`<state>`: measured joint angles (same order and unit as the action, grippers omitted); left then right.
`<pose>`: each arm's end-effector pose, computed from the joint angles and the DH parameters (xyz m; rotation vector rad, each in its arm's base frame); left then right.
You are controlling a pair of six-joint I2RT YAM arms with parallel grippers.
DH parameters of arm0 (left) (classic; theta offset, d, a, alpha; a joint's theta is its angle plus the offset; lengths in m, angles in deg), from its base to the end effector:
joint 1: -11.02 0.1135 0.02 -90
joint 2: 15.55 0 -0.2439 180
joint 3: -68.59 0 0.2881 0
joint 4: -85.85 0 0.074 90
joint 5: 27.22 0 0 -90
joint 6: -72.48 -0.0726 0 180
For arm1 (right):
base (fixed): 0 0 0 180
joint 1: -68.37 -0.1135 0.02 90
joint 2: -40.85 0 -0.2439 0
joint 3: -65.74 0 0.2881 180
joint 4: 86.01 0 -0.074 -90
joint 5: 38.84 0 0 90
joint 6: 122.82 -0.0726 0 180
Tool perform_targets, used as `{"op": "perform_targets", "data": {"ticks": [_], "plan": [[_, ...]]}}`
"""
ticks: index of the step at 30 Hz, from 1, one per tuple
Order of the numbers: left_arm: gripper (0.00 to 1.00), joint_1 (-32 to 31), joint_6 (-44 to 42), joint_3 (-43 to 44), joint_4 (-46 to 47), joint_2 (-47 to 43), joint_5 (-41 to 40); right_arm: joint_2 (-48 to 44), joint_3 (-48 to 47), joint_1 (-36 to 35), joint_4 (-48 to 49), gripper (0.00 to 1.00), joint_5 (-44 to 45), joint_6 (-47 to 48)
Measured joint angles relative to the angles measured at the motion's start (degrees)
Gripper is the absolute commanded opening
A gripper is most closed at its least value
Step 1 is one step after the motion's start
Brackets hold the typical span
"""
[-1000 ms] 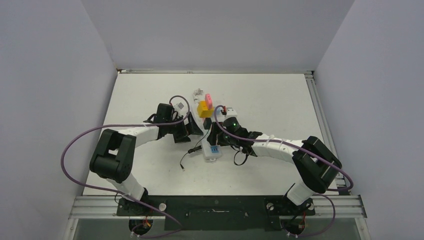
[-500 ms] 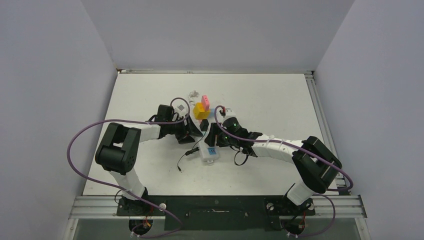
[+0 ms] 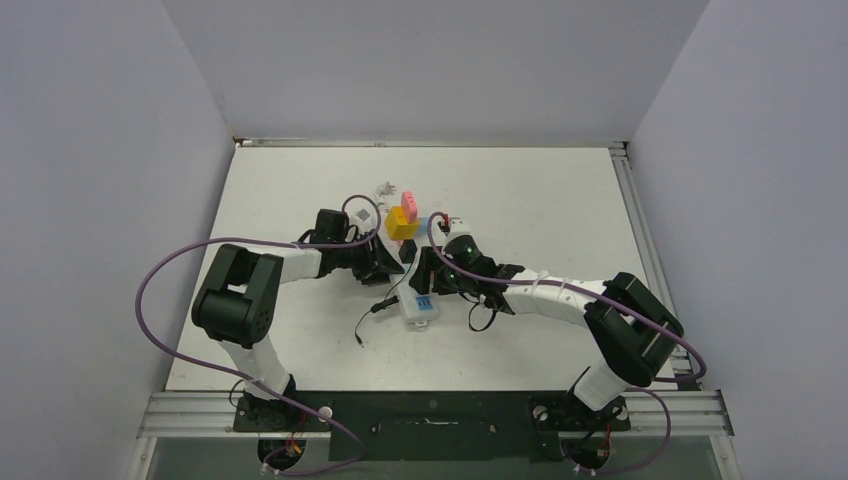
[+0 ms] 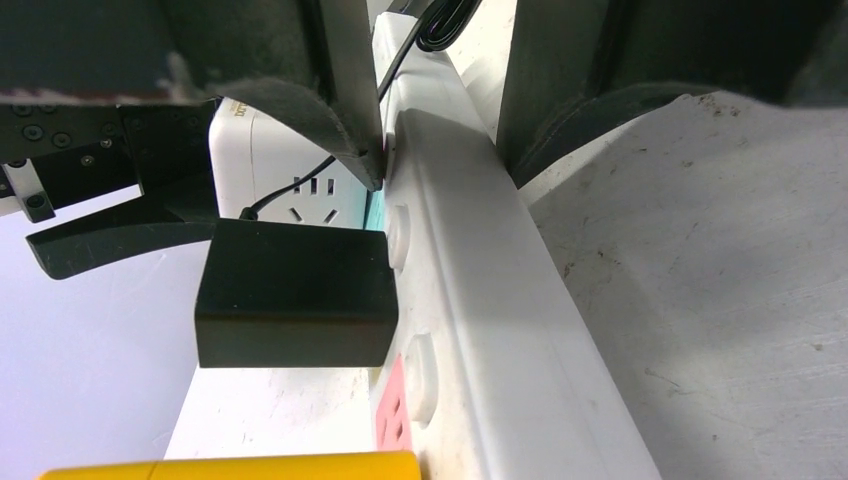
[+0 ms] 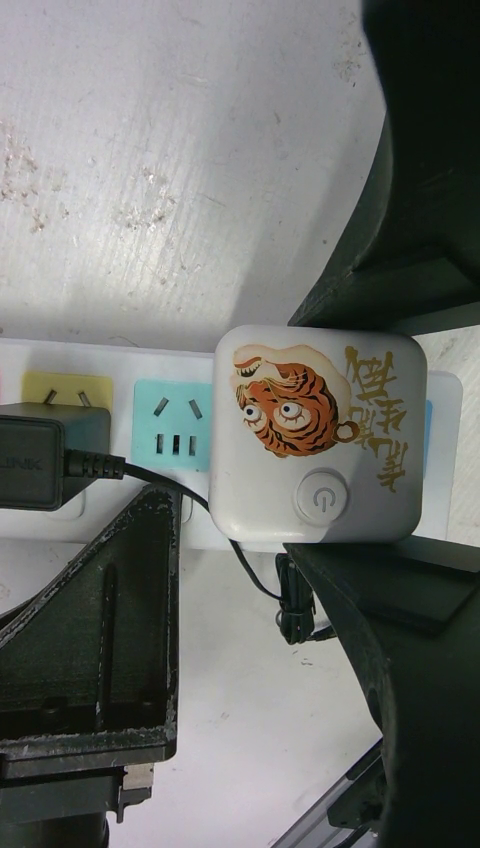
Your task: Pull the plug off the socket
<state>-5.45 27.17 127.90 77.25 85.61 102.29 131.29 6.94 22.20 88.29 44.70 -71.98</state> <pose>0.3365 -0.1477 0.0603 -0.3082 2.6028 -1.2792 0.2596 0.2822 0.1176 -0.2123 2.3770 0.8991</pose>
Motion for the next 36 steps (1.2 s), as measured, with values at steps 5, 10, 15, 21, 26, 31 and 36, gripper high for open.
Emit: {"op": "perform_targets", "data": {"ticks": [5, 10, 15, 21, 26, 31, 36], "plan": [[0.30, -0.1, 0.3, 0.0, 0.0, 0.0, 0.0, 0.0, 0.0, 0.0, -0.1, 0.05, 0.3, 0.3], [0.23, -0.1, 0.3, 0.0, -0.1, 0.0, -0.1, 0.3, 0.0, 0.0, 0.0, 0.05, 0.5, 0.3], [0.17, -0.1, 0.1, 0.0, -0.4, 0.0, -0.3, 0.6, 0.0, 0.0, 0.2, 0.05, 0.3, -0.1], [0.11, -0.2, 0.0, 0.0, -0.4, 0.0, -0.4, 0.7, 0.0, -0.9, 0.2, 0.05, 1.4, -0.1], [0.05, -0.3, -0.5, 0.1, -0.4, -0.1, -0.7, 1.3, -2.3, -4.0, -2.7, 0.05, 7.4, 1.6], [0.04, -0.4, -1.0, 0.1, -1.2, -0.1, -1.2, 2.6, -5.7, -7.4, -7.4, 0.05, 13.9, 3.1], [0.03, -0.4, -1.1, 0.1, -1.5, -0.1, -1.3, 2.6, -5.9, -7.8, -8.0, 0.05, 14.6, 3.1]]}}
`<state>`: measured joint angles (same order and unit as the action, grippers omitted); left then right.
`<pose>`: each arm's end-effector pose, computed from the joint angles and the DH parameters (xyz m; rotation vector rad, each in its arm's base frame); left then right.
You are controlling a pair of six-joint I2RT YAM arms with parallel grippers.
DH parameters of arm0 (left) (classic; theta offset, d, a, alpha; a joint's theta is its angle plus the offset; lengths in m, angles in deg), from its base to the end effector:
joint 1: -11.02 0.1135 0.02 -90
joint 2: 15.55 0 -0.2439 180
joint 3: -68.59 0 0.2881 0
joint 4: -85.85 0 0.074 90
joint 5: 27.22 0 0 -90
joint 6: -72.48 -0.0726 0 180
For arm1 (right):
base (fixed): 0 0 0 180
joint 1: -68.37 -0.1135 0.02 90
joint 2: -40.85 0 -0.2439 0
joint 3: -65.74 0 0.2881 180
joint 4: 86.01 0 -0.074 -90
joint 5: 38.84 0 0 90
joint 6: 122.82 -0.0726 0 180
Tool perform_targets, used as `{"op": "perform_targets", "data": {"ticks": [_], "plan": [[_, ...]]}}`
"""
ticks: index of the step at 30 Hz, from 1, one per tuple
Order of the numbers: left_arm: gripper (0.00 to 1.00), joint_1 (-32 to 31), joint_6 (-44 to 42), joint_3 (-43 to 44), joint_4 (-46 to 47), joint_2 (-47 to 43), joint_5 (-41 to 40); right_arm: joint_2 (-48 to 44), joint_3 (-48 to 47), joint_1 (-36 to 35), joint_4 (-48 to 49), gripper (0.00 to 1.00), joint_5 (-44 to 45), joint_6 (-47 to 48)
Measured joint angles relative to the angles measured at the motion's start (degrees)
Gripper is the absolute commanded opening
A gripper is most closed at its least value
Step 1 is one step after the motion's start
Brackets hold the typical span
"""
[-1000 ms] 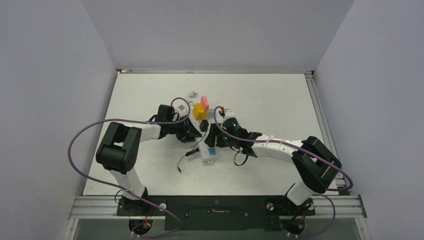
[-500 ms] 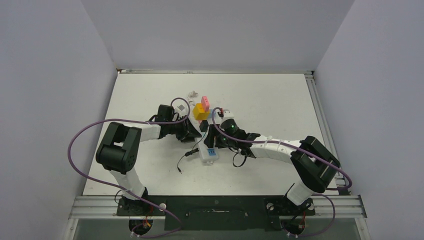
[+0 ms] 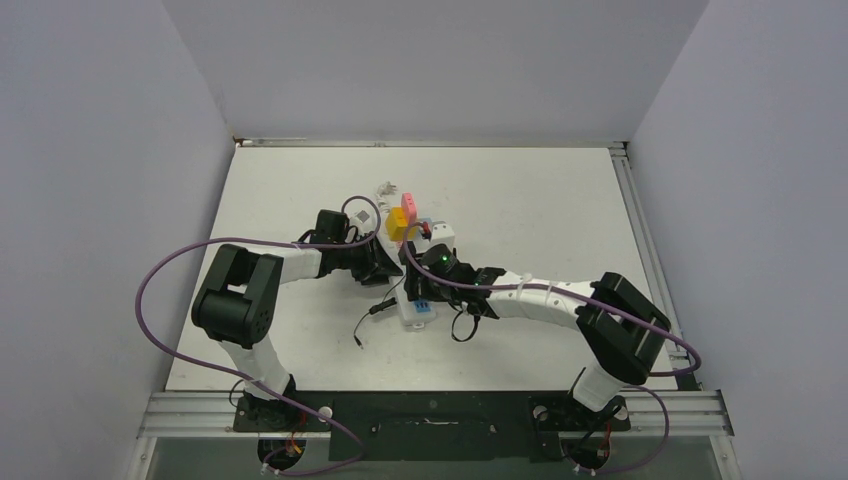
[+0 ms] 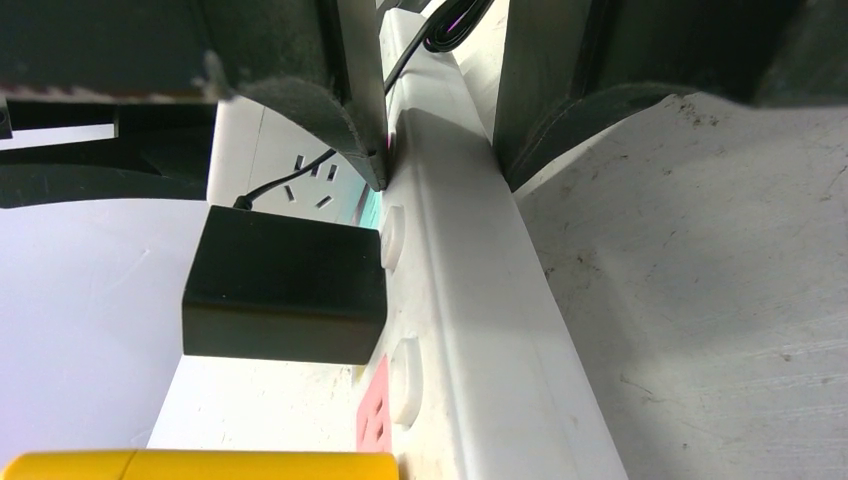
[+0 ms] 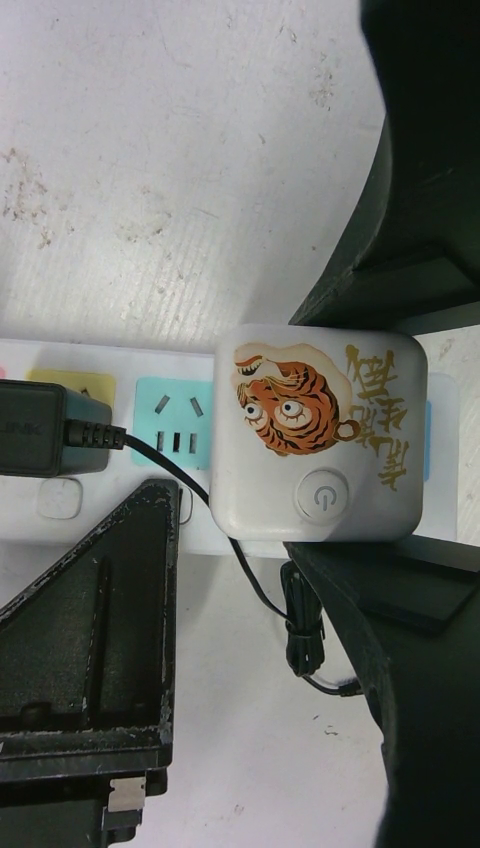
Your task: Pull the plug off the socket
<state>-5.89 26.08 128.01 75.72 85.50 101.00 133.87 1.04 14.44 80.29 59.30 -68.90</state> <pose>0.3344 -0.1486 0.0586 -0.2987 2.6235 -1.2425 0.2408 0.3131 0.1227 -0.2949 2.3634 0.6294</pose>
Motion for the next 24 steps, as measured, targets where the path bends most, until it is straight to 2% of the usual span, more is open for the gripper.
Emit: {"op": "perform_targets", "data": {"ticks": [4, 14, 24], "plan": [[0.00, 0.0, -0.2, 0.2, 0.0, 0.0, -0.1, -0.1, 0.3, 1.9, 0.5, 0.05, -2.7, -0.5], [0.00, -0.3, -0.9, 1.2, -0.6, -0.7, -1.9, -0.8, 5.0, 8.6, 8.5, 0.05, -16.5, -3.9], [0.00, -0.7, -1.2, 1.6, -1.5, -0.9, -2.6, -1.0, 6.1, 9.3, 10.1, 0.05, -17.8, -4.5]]}}
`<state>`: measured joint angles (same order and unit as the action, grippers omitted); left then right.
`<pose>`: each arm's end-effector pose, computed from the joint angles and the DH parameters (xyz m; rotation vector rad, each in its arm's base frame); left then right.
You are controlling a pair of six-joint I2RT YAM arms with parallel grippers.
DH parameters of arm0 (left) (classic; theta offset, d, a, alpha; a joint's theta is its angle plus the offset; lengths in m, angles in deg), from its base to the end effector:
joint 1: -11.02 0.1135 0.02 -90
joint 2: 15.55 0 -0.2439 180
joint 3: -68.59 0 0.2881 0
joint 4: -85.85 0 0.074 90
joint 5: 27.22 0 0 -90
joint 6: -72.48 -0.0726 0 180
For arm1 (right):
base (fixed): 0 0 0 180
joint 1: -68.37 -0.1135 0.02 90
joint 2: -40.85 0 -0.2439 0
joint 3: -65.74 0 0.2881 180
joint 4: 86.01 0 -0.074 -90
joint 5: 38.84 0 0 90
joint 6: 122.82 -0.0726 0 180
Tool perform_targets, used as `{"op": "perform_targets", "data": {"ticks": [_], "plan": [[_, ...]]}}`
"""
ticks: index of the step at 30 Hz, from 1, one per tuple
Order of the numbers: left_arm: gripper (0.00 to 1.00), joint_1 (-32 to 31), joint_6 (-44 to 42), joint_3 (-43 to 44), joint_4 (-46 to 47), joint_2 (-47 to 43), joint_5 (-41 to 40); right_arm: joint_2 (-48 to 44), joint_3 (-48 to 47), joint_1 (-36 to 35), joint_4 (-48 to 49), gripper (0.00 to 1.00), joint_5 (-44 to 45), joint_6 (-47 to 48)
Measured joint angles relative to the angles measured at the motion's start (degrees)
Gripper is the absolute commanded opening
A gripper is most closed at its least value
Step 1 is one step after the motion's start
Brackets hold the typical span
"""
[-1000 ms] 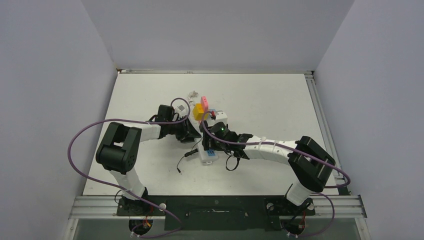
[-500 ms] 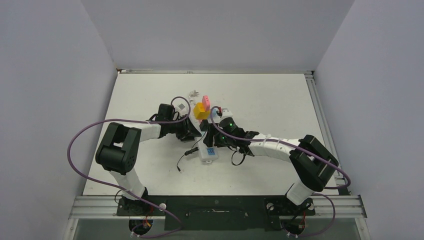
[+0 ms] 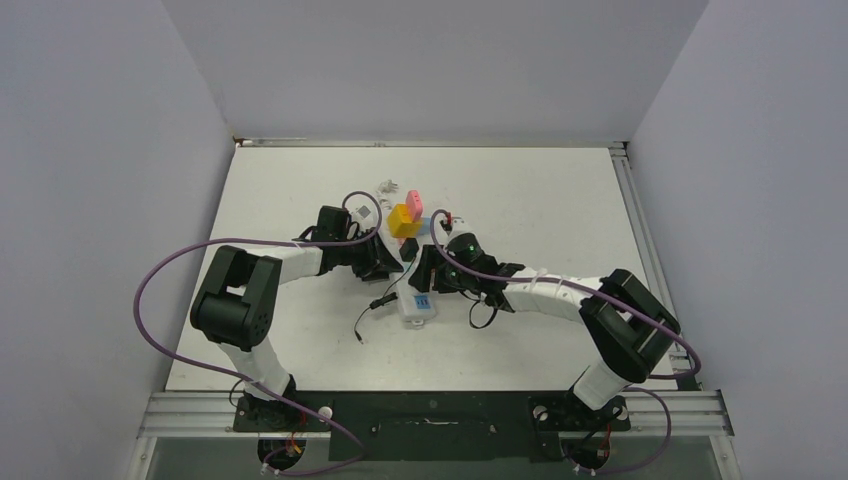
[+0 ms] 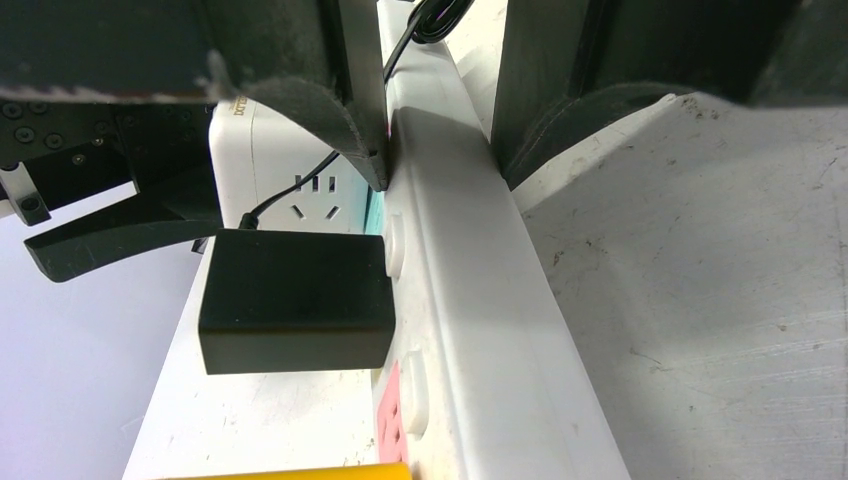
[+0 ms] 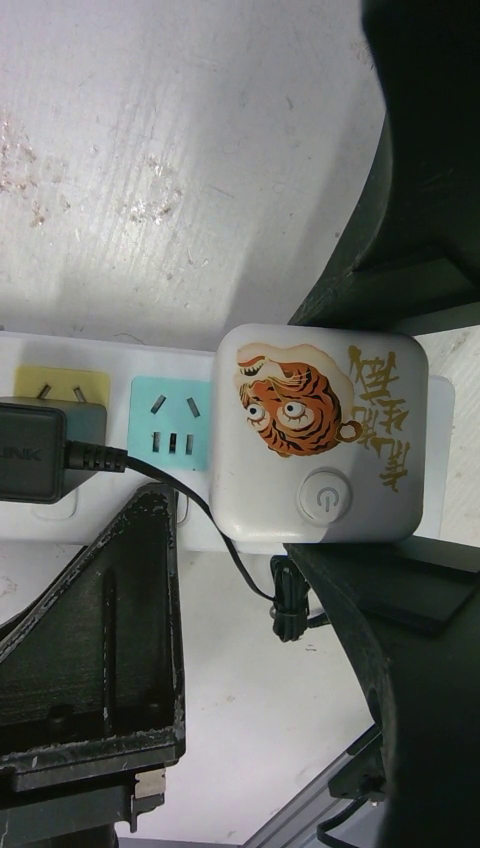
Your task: Pull the plug off the socket
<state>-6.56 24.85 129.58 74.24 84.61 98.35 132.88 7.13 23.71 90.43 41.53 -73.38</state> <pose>0.3405 -0.1522 0.0685 -0.2680 2.6048 -1.1860 0.2656 0.2795 0.1110 -0.1862 2.3900 0.9573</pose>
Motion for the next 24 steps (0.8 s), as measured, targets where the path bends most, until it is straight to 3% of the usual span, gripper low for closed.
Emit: {"op": "perform_targets", "data": {"ticks": [14, 24], "plan": [[0.00, -0.8, 0.0, 0.1, -1.6, -0.1, 0.1, -1.2, -2.5, -5.9, -6.9, 0.05, 11.5, 3.1], [0.00, -1.1, -0.7, 0.3, -2.4, -0.6, -0.8, -1.2, -2.2, -2.5, -6.6, 0.05, 5.6, 1.9]]}}
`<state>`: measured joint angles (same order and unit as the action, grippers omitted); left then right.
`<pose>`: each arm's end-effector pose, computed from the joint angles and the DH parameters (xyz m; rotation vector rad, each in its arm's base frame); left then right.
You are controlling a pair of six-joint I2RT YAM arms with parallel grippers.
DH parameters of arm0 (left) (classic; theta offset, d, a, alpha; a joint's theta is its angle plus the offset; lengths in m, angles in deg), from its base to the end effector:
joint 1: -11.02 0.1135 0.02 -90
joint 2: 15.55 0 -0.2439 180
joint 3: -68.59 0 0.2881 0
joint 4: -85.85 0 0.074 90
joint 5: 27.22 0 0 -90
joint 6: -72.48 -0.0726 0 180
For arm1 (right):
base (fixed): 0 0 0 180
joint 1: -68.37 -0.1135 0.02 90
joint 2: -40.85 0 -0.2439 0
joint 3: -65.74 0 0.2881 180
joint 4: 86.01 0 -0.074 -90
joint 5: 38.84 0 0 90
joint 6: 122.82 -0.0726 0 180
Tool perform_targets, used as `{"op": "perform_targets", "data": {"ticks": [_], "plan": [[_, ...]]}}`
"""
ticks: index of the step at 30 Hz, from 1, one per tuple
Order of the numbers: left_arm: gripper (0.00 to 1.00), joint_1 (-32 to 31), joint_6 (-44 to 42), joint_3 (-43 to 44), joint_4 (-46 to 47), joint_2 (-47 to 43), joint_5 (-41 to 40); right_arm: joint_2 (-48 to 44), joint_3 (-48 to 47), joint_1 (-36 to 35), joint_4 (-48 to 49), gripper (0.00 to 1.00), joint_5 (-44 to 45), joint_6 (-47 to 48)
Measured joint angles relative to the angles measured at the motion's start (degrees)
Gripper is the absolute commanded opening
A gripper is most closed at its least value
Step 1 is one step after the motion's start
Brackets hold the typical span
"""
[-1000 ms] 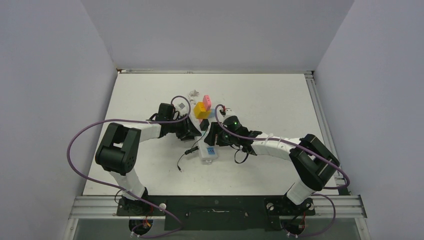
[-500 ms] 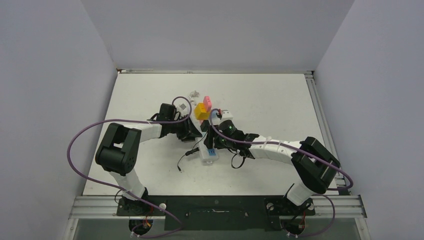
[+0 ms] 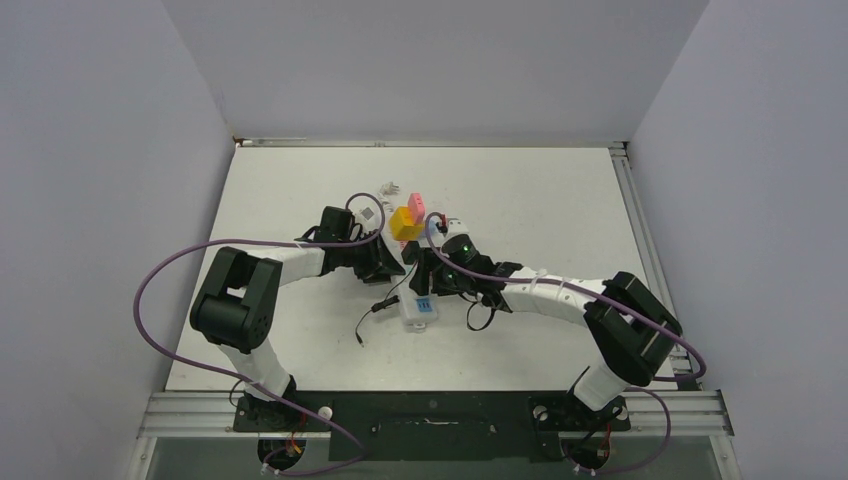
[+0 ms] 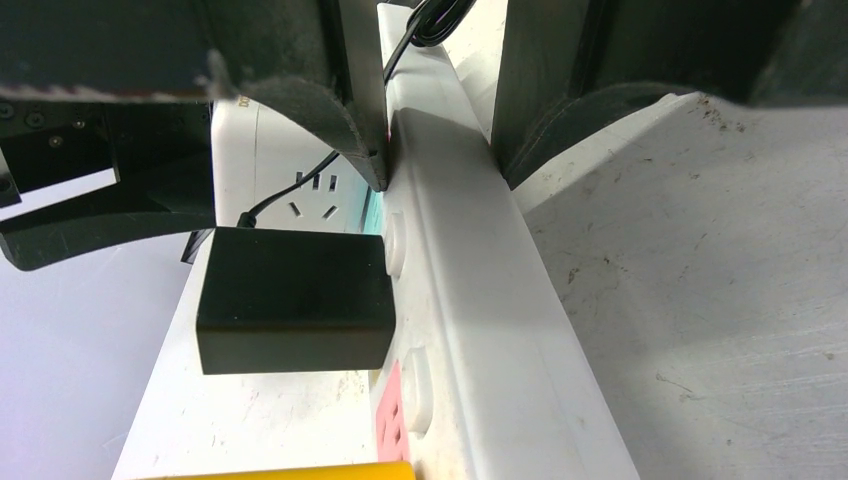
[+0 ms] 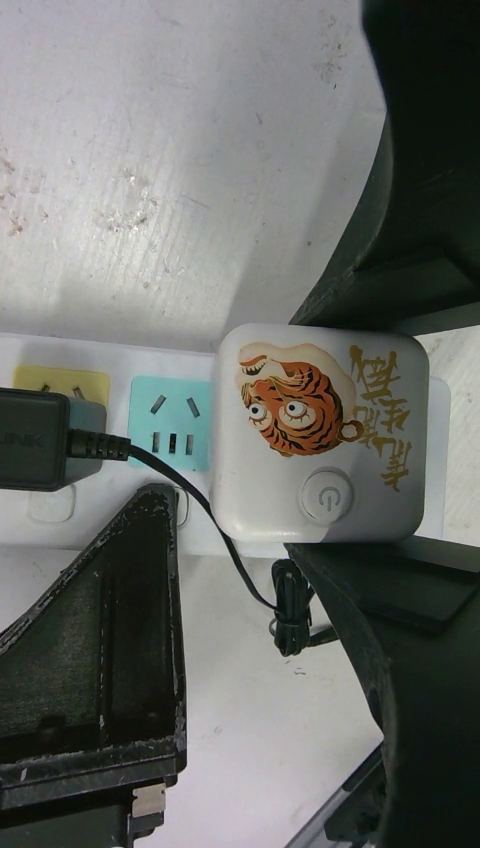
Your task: Pull the plug off the socket
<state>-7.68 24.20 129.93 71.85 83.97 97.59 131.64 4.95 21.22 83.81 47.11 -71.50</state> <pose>0.3360 -0.1575 0.0704 -0.2481 2.6340 -1.1660 0.2579 0.2855 0.1189 -0.2186 2.4129 0.8287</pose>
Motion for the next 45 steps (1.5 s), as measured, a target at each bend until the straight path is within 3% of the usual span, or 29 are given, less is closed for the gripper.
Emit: {"op": "perform_targets", "data": {"ticks": [13, 28, 39, 45], "plan": [[0.00, -0.3, -0.2, 0.2, -0.3, -0.1, -0.3, -0.2, 1.9, 3.4, 2.7, 0.05, -6.9, -1.5], [0.00, -0.9, -0.4, 0.3, -1.3, -0.1, 0.0, -1.8, 0.9, -2.8, -1.9, 0.05, 5.4, -0.7], [0.00, -1.2, -0.5, 0.5, -1.3, -0.2, -0.3, -2.6, 2.9, 3.0, 1.1, 0.05, -5.3, -2.0], [0.00, -1.2, -0.8, 0.5, -1.5, -0.3, -0.5, -3.1, 3.3, 3.6, 1.5, 0.05, -6.3, -2.5]]}}
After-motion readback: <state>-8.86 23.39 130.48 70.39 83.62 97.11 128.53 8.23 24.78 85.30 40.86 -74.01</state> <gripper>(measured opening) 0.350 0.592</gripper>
